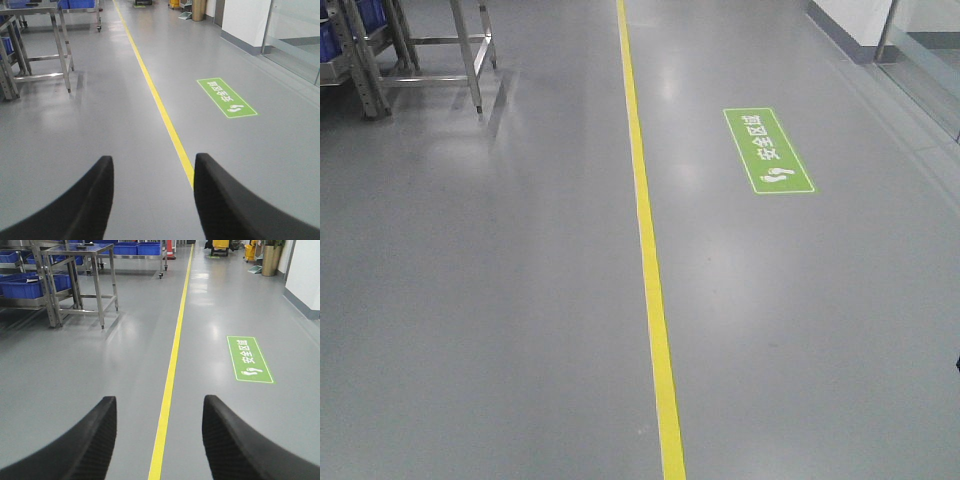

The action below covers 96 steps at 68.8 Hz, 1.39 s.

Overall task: Move and align brake pads A on conveyor
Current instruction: 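Drive along the yellow floor line toward the steel table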

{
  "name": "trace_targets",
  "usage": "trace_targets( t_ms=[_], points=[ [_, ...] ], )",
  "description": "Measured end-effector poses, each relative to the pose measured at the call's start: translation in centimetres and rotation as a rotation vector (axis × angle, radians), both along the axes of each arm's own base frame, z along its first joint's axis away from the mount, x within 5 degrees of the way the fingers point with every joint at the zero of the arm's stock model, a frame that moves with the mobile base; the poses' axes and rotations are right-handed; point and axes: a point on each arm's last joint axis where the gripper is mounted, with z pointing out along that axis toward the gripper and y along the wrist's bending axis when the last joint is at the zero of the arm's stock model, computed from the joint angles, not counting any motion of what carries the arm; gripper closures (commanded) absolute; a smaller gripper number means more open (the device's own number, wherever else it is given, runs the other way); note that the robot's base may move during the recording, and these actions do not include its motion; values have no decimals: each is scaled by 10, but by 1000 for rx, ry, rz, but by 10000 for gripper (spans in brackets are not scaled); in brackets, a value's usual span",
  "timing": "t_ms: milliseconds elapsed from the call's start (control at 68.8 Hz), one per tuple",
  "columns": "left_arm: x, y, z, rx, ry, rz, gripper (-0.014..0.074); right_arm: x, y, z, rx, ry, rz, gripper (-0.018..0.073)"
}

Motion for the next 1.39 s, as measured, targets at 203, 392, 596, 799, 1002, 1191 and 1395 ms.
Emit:
trace_targets(
  t_ms=[203, 392, 596, 799, 1002, 1191, 1395],
  points=[
    [0, 0, 0, 0, 0, 0, 253, 0, 0, 0, 0, 0, 0, 189],
    [0, 0, 0, 0, 0, 0, 253, 0, 0, 0, 0, 0, 0, 189],
    [0, 0, 0, 0, 0, 0, 253, 0, 0, 0, 0, 0, 0, 189],
    [0, 0, 0, 0, 0, 0, 253, 0, 0, 0, 0, 0, 0, 189],
    [0, 0, 0, 0, 0, 0, 253, 0, 0, 0, 0, 0, 0, 189],
    [0, 0, 0, 0, 0, 0, 253, 0, 0, 0, 0, 0, 0, 189],
    [0, 0, 0, 0, 0, 0, 253, 0, 0, 0, 0, 0, 0, 189]
  ],
)
